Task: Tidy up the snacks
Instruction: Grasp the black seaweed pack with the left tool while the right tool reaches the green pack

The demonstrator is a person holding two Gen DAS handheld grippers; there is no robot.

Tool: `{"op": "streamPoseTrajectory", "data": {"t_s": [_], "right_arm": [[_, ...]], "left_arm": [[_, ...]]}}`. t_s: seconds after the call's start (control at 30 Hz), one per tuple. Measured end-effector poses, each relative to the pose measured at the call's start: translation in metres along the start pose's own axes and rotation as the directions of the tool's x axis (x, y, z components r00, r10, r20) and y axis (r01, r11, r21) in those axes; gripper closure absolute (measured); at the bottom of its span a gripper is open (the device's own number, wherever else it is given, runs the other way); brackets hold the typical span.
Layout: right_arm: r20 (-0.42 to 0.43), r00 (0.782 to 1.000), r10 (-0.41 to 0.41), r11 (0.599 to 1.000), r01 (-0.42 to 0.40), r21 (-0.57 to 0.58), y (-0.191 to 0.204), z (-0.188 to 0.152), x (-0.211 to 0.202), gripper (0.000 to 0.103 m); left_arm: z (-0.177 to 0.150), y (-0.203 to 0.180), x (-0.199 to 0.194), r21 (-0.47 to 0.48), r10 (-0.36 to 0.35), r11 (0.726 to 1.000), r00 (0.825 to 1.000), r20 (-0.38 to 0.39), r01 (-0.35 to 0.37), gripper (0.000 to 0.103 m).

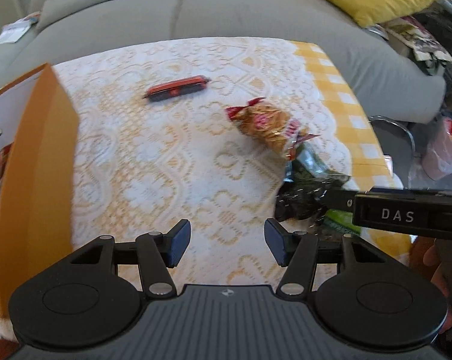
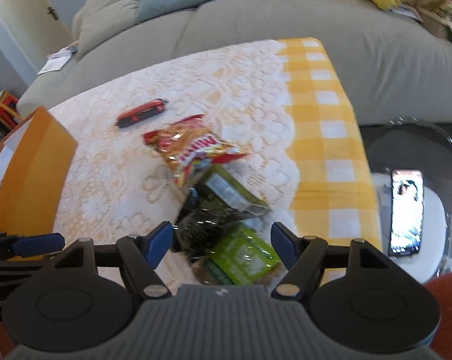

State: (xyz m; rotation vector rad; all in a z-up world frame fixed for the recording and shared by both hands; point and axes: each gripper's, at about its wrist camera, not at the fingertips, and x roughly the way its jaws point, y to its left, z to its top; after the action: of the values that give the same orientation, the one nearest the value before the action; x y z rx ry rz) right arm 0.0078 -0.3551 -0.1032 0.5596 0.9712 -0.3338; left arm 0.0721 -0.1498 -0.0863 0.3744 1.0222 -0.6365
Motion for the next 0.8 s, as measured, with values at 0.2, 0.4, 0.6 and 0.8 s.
{"op": "streamPoseTrajectory", "data": {"t_s": [0.2, 0.4, 0.6, 0.8], "right_arm": [[-0.041, 0.999, -0.001, 0.995, 0.005, 0.099, -0.017, -0.001, 0.008, 0.041], [-0.007, 1.000, 0.021, 0.987, -0.020, 0.161, -0.025, 0.002, 0.006, 0.044], [-0.001, 1.000, 0.021, 0.968, -0.020, 0.250, -0.039, 0.005, 0.006, 0.056], [-0.020, 0.999, 0.036, 0.962, -0.029, 0.271, -0.042, 0.004, 0.010, 0.056]], "left_arm": [[0.007, -0.011, 0.010, 0.032, -0.064, 0.997, 0.998, -0.005, 0.064, 0.036], [0.015, -0.029, 0.013, 0.129, -0.119, 0.985, 0.993, 0.006, 0.117, 0.036], [0.024, -0.053, 0.029, 0.200, -0.175, 0.964, 0.984, -0.024, 0.176, 0.036], [0.026, -0.066, 0.049, 0.227, -0.172, 0.956, 0.983, -0.070, 0.184, 0.036]]}}
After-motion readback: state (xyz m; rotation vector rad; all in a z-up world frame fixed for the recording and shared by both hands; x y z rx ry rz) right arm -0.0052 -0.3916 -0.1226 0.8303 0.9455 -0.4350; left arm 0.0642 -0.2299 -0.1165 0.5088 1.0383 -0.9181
